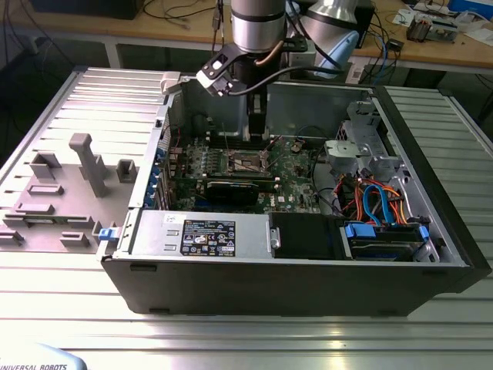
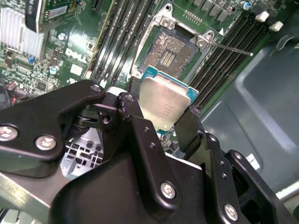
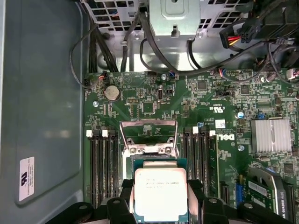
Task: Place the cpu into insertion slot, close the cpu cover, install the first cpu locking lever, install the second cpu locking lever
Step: 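Place the cpu into insertion slot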
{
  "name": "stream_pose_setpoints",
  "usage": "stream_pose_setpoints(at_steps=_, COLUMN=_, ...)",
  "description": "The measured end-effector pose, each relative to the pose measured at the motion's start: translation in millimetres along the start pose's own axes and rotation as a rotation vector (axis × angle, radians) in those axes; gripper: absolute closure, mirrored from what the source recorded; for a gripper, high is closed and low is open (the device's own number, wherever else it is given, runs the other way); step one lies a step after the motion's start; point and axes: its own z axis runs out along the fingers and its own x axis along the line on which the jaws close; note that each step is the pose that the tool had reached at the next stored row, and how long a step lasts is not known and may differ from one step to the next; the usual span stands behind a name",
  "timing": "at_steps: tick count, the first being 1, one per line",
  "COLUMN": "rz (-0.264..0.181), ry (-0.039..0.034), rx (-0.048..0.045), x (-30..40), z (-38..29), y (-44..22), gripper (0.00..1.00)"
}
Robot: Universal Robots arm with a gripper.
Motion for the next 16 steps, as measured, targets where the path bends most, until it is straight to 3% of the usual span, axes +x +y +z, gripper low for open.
stream_pose_setpoints(at_steps=9, rz=0.0, ry=0.0007, rx=-0.0001, x=2.6, z=21.0, y=-5.3, gripper=0.46)
stream_pose_setpoints(at_steps=16, rz=0.0, ry=0.0007, rx=0.0, x=2.6, z=21.4, y=-6.5, gripper=0.46)
